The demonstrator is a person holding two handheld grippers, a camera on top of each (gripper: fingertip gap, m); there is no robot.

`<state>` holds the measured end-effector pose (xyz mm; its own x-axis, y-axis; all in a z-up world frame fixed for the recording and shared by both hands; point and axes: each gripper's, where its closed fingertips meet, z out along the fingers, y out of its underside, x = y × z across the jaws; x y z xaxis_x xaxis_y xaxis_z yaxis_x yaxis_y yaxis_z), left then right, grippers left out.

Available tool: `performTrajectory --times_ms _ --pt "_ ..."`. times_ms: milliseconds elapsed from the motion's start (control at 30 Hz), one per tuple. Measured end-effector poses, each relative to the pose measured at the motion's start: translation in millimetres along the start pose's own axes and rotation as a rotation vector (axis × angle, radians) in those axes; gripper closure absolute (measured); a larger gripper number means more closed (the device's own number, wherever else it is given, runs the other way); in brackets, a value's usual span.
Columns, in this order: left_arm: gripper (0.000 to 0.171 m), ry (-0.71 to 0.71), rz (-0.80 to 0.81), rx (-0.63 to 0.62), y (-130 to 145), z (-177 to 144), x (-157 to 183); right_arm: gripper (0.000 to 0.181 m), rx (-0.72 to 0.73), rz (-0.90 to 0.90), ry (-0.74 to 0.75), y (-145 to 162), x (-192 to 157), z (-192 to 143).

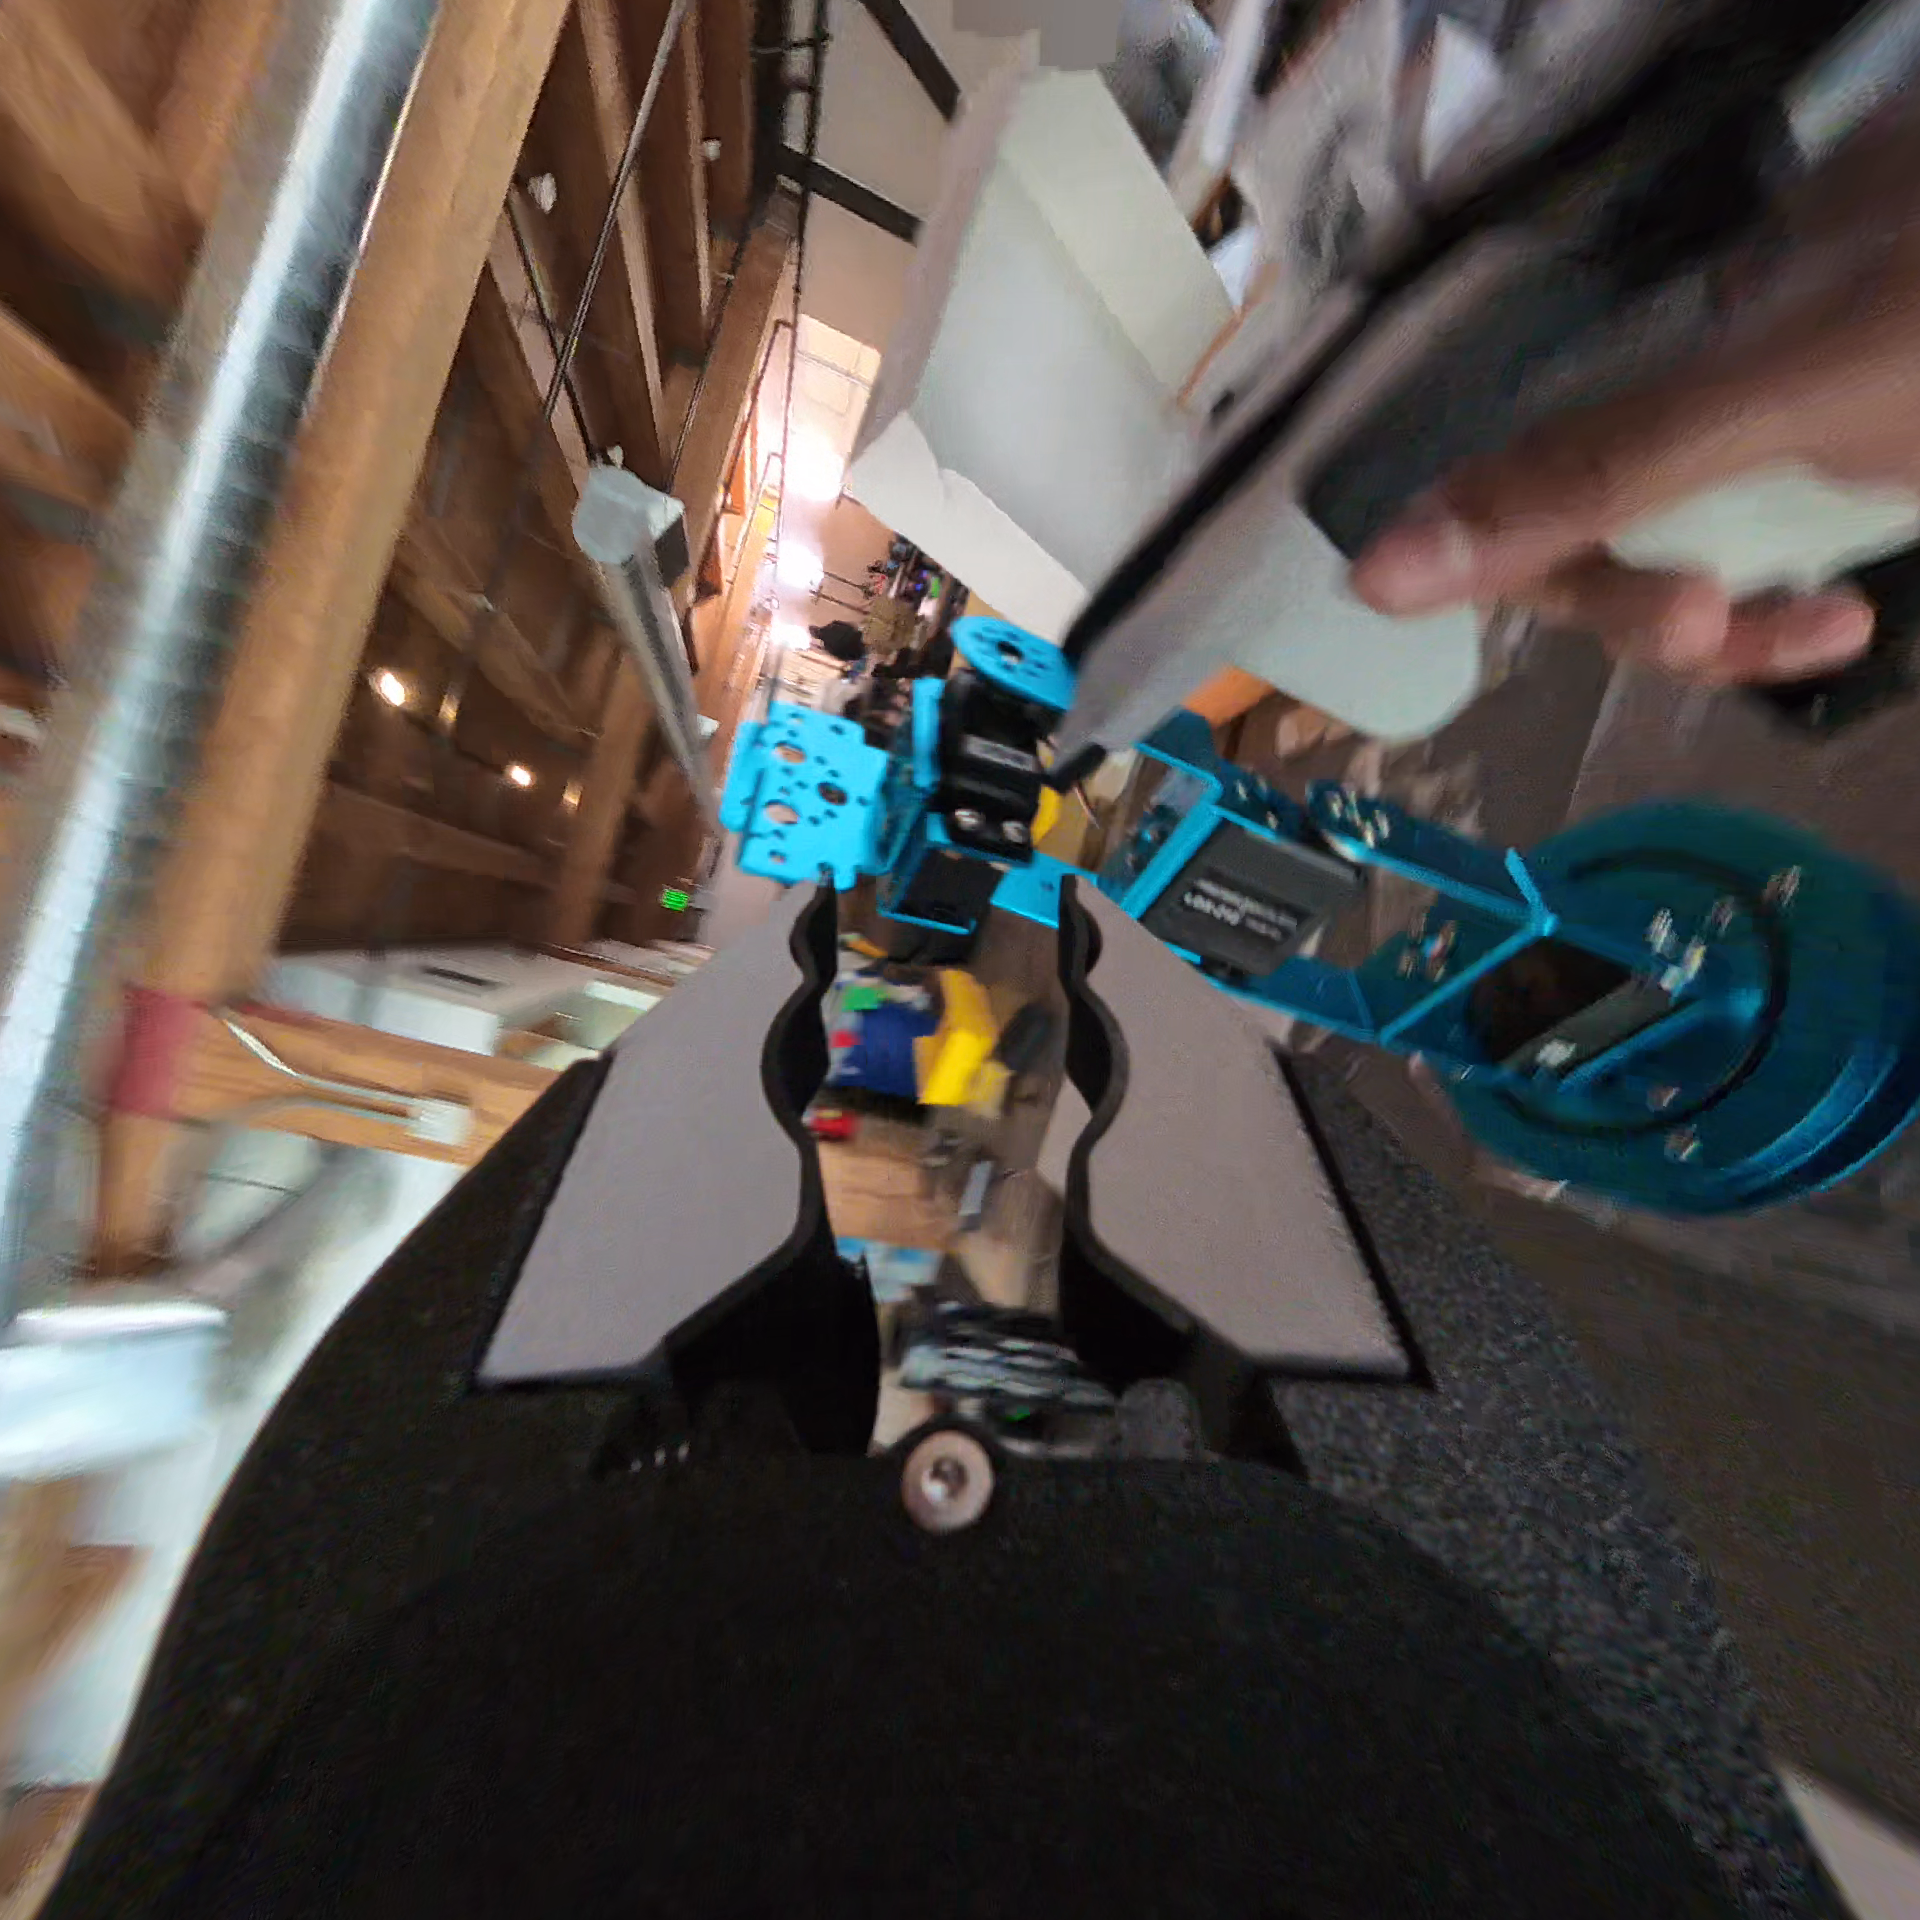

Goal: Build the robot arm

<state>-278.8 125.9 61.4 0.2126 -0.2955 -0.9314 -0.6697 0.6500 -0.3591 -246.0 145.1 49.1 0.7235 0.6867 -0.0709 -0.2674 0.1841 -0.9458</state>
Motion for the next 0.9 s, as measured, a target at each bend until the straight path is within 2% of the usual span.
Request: performTrajectory --times_ms 100,167,267,333,367,600,900 --pt "0.12 -0.062 0.28 -0.037 0.8 9.7 7.3 0.155 0.011 0.004 -0.004 -0.2 -0.4 0.2" --pt "0.114 -0.082 0.366 -0.067 5.8 21.4 8.5 0.155 0.013 0.002 -0.007 -0.1 -1.0 0.3" --pt "0.123 -0.086 0.43 -0.075 12.5 31.9 6.1 0.155 0.012 0.005 -0.009 -0.2 -0.6 0.0" --pt "0.139 -0.089 0.428 -0.056 8.4 32.1 -0.3 0.155 0.008 0.004 -0.013 -0.2 -0.4 -0.1" --pt "0.142 -0.073 0.425 -0.052 6.9 31.8 -1.7 0.155 0.006 0.003 -0.016 -0.2 -0.7 -0.2" --pt "0.144 -0.007 0.375 -0.061 4.4 33.2 -4.7 0.156 0.013 0.023 -0.017 -0.2 -0.2 0.0" --pt "0.145 -0.058 0.321 -0.031 4.3 32.9 -6.9 0.156 0.024 0.045 -0.024 0.2 -0.5 0.5"
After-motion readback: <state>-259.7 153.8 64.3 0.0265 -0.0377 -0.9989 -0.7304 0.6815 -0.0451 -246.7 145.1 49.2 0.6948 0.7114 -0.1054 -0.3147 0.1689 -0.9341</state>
